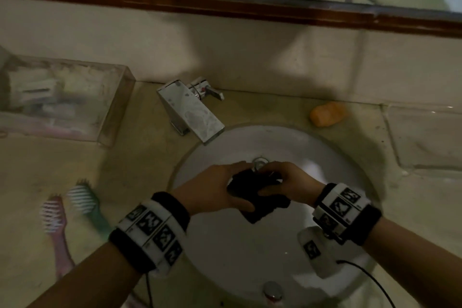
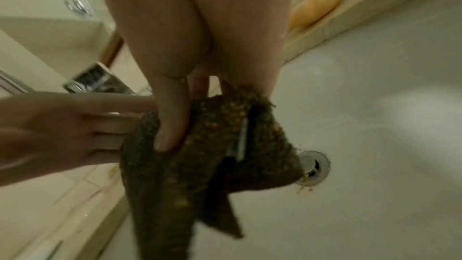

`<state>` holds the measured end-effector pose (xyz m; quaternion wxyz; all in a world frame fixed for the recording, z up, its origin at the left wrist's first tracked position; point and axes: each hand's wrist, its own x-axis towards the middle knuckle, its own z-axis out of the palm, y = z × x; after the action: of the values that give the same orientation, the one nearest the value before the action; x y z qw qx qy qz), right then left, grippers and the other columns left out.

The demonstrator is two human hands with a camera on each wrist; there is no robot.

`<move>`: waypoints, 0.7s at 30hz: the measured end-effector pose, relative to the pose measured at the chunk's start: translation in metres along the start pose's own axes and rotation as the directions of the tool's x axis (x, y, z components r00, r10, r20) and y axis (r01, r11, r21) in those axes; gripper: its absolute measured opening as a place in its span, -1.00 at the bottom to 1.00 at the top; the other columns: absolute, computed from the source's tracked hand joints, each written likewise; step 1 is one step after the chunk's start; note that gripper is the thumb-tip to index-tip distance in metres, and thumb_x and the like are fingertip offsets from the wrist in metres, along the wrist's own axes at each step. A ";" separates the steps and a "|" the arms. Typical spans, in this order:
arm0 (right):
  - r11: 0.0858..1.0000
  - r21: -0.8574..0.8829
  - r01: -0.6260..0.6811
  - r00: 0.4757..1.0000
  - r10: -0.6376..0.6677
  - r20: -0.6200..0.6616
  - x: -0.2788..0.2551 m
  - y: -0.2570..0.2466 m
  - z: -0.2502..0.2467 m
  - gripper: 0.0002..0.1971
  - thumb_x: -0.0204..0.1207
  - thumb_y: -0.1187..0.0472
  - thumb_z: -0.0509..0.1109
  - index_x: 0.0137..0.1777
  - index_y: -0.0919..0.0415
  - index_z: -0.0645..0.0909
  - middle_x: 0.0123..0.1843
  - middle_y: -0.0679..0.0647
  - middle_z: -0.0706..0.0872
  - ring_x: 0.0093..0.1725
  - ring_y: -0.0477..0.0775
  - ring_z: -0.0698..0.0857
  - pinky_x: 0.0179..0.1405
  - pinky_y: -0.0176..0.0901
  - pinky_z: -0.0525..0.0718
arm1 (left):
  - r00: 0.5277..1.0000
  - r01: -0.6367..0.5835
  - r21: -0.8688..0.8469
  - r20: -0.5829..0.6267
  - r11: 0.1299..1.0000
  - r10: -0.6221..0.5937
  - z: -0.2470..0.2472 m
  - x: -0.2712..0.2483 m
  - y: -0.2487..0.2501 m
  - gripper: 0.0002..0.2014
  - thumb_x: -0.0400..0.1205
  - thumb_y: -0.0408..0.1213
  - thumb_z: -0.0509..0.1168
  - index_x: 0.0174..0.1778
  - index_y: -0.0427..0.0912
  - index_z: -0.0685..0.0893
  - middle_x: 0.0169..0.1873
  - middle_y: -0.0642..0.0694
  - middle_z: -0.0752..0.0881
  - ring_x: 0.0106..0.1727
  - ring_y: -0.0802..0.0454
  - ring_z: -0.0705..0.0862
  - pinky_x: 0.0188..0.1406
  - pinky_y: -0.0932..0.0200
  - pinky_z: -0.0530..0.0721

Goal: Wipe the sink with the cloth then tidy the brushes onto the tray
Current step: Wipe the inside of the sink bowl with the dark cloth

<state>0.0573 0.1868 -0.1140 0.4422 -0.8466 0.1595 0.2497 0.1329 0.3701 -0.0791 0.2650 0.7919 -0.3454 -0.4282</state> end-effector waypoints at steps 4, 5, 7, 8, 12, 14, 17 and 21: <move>0.991 0.122 0.052 0.998 -0.048 -0.033 -0.021 -0.001 0.008 -0.65 0.41 0.27 0.55 0.20 0.31 0.69 0.15 0.24 0.76 0.15 0.17 0.73 0.25 0.02 0.68 | 1.000 0.012 0.017 -0.026 1.000 -0.011 0.012 0.010 0.006 -0.38 0.41 -0.13 0.55 0.40 -0.04 0.52 0.32 -0.08 0.58 0.32 0.01 0.56 0.38 0.18 0.52; 0.988 0.149 0.044 0.999 -0.040 -0.028 -0.027 0.001 0.012 -0.66 0.41 0.29 0.55 0.19 0.33 0.70 0.14 0.26 0.77 0.13 0.17 0.73 0.23 0.00 0.69 | 1.000 0.024 0.032 -0.008 0.999 -0.024 0.015 0.012 0.005 -0.41 0.39 -0.13 0.56 0.34 -0.06 0.56 0.26 -0.14 0.58 0.28 -0.04 0.57 0.38 0.05 0.56; 0.982 0.185 0.030 1.000 -0.031 0.003 -0.038 0.008 0.023 -0.68 0.42 0.31 0.54 0.16 0.39 0.69 0.12 0.31 0.77 0.09 0.18 0.73 0.18 -0.02 0.67 | 0.998 0.037 0.093 0.039 0.995 -0.040 0.023 0.015 0.002 -0.45 0.34 -0.08 0.60 0.22 -0.08 0.61 0.19 -0.13 0.53 0.20 -0.06 0.56 0.32 0.02 0.60; 0.980 0.196 0.017 1.000 -0.019 0.010 -0.044 0.011 0.029 -0.70 0.42 0.31 0.54 0.14 0.39 0.69 0.11 0.32 0.77 0.09 0.20 0.73 0.17 -0.01 0.68 | 0.997 0.033 0.132 0.071 0.991 -0.042 0.027 0.016 0.001 -0.46 0.32 -0.06 0.60 0.17 -0.11 0.62 0.17 -0.10 0.50 0.18 -0.03 0.56 0.27 0.10 0.61; 0.931 0.354 -0.090 0.994 0.063 0.088 -0.061 0.030 0.032 -0.73 0.45 0.35 0.50 0.07 0.13 0.55 0.14 0.28 0.76 0.07 0.19 0.76 0.15 -0.05 0.75 | 0.974 0.041 0.157 0.213 0.987 -0.075 0.045 0.016 -0.005 -0.64 0.38 -0.05 0.56 -0.08 -0.11 0.59 -0.18 0.06 0.56 -0.06 0.03 0.56 -0.27 0.31 0.49; 0.940 0.330 -0.092 0.992 0.057 0.114 -0.070 0.043 0.020 -0.73 0.48 0.36 0.47 0.08 0.11 0.51 0.12 0.22 0.77 0.02 0.07 0.76 0.17 -0.15 0.75 | 0.946 0.088 0.142 0.297 0.986 -0.127 0.050 0.015 -0.011 -0.70 0.43 -0.04 0.52 -0.12 -0.04 0.56 -0.21 0.06 0.56 -0.08 0.03 0.56 -0.29 0.33 0.49; 0.991 -0.083 -0.105 0.994 0.104 -0.010 -0.087 0.068 -0.014 -0.74 0.52 0.21 0.46 0.18 0.12 0.59 0.16 -0.01 0.69 0.23 -0.01 0.67 0.30 -0.27 0.58 | 0.836 0.227 0.137 0.480 0.964 -0.265 0.051 0.012 -0.019 -0.74 0.55 0.00 0.40 0.05 -0.06 0.65 -0.06 -0.02 0.64 0.03 -0.05 0.67 -0.06 0.18 0.68; 0.853 -0.486 -0.189 0.977 0.112 -0.183 -0.110 0.108 -0.060 -0.74 0.53 0.17 0.42 0.20 0.05 0.56 0.41 0.06 0.57 0.39 0.08 0.54 0.40 -0.14 0.46 | 0.697 0.186 0.342 0.615 0.921 -0.369 0.076 0.010 -0.017 -0.55 0.63 -0.01 0.29 0.35 -0.21 0.57 0.29 -0.22 0.65 0.32 -0.21 0.63 0.29 -0.04 0.62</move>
<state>-0.0693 0.0822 -0.0954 0.1735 -0.9332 0.1875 0.2526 0.0763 0.3635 -0.1335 -0.0486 0.6552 -0.3444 -0.6707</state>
